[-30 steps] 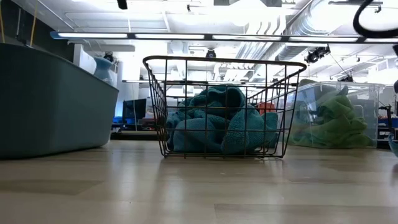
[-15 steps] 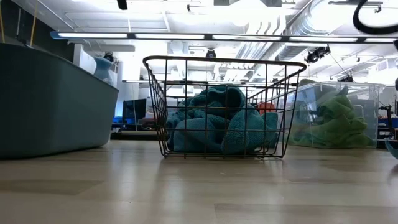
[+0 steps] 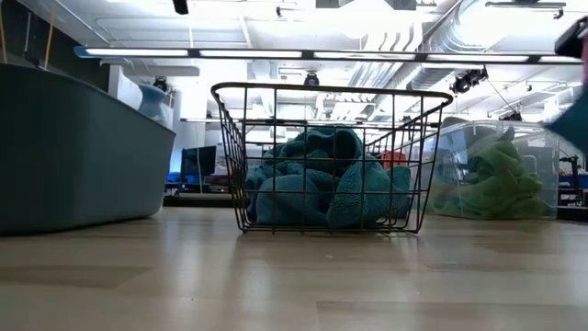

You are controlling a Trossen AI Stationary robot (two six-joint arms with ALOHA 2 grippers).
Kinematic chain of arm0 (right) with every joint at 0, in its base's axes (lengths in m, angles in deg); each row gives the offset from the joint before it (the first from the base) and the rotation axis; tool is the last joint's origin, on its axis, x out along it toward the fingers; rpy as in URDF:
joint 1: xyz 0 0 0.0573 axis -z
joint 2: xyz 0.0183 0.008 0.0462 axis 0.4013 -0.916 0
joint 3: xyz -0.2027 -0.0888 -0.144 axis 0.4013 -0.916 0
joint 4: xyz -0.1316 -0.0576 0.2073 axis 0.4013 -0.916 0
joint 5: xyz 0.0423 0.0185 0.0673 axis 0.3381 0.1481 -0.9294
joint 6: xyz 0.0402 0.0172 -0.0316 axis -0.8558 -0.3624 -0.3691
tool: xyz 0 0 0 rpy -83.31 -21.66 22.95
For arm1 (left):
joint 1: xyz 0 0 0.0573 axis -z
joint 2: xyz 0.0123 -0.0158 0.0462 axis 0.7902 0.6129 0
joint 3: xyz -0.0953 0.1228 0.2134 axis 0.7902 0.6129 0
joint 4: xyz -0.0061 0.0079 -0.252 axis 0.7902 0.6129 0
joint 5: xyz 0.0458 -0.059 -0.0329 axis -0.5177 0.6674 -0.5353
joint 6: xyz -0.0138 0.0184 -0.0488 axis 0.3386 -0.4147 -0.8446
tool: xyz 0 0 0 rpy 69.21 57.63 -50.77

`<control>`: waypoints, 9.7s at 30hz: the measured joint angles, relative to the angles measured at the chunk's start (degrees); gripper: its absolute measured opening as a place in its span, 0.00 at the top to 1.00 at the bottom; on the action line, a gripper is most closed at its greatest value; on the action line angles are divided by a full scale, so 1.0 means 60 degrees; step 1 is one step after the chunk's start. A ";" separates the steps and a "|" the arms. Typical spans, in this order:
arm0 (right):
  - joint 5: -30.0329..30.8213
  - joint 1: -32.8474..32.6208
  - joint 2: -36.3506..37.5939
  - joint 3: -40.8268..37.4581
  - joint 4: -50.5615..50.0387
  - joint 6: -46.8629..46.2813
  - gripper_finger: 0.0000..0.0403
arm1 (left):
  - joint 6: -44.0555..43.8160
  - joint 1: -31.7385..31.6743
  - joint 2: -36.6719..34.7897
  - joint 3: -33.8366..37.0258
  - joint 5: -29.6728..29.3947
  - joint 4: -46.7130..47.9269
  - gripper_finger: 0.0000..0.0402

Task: Sort microfiber towel by color & place in baskets
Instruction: Put the bottom pink towel into the blue bin

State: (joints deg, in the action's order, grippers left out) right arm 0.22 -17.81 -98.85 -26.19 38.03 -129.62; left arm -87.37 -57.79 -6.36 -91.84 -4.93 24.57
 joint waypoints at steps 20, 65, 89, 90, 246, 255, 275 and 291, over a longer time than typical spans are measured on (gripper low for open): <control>0.0518 0.0301 -0.0851 -0.0004 -0.0305 -0.0209 0.94 | 0.0007 0.0000 0.0000 0.0000 -0.0025 0.0106 0.46; 0.0021 0.1041 0.0088 -0.0007 0.0576 0.0265 0.99 | 0.0010 -0.0004 -0.0004 0.0000 -0.0015 0.0284 0.46; 0.1399 0.2893 0.3021 -0.0004 0.4248 0.4256 1.00 | 0.0724 -0.0007 -0.0004 0.0000 -0.0189 -0.0187 0.46; 0.1290 0.3155 0.2936 -0.0006 0.4506 0.4478 1.00 | 0.0873 -0.0011 -0.0003 0.0000 -0.0193 -0.0241 0.46; -0.1579 0.8088 -0.0727 0.1563 1.2274 0.5987 0.46 | 0.3854 -0.1039 0.4865 -0.4703 0.2151 0.3497 1.00; -0.1136 0.8625 0.0724 0.1566 1.0034 0.6230 0.31 | 0.3757 -0.1410 0.3239 -0.4016 0.2497 0.4893 1.00; -0.0666 0.9041 0.1344 0.1566 0.8869 0.6580 0.31 | 0.1142 -0.0607 -0.2835 -0.0441 0.1821 0.5121 1.00; -0.0490 0.9041 0.1338 0.1566 0.8494 0.6146 0.31 | -0.0324 0.0033 -0.2927 -0.0765 0.2904 1.0670 1.00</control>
State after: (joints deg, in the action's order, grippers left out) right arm -2.71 36.43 -90.82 -16.80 89.00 -92.74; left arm -89.31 -57.59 -23.92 -96.42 12.50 88.59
